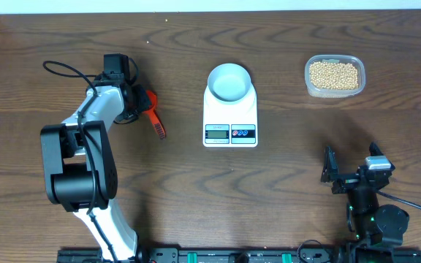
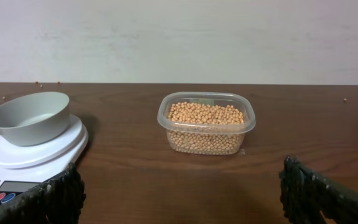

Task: Scoop item into bowl and weigh 50g on scale
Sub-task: 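Lower the left gripper and close it on the red scoop rim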

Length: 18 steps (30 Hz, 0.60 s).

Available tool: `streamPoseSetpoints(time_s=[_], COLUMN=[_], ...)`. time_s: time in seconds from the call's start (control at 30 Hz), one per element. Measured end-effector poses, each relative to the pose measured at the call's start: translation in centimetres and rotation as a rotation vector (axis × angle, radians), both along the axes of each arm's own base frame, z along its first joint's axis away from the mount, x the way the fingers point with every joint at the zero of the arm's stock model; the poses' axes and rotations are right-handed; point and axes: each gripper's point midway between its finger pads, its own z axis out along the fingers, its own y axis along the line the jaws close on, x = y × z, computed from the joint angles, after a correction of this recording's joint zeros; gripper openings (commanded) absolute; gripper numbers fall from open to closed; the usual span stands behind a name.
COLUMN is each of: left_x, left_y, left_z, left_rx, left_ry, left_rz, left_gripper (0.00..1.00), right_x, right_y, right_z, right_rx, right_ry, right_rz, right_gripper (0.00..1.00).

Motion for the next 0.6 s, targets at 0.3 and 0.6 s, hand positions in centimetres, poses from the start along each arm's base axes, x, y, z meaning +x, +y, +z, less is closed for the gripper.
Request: streamPoseSetpoints(time_s=[0.3, 0.6], left_x=[0.08, 0.11], left_y=[0.08, 0.08], left_z=[-0.03, -0.05], left_rx=[-0.001, -0.002], left_ry=[-0.003, -0.004], left_rz=[0.012, 0.015], left_gripper=[0.15, 0.16], right_x=[0.00, 0.00], right_y=[0.00, 0.00], right_z=[0.00, -0.01], right_rx=[0.000, 0.000], right_ry=[0.000, 0.000], right_rz=[0.000, 0.000], right_gripper=[0.99, 0.99])
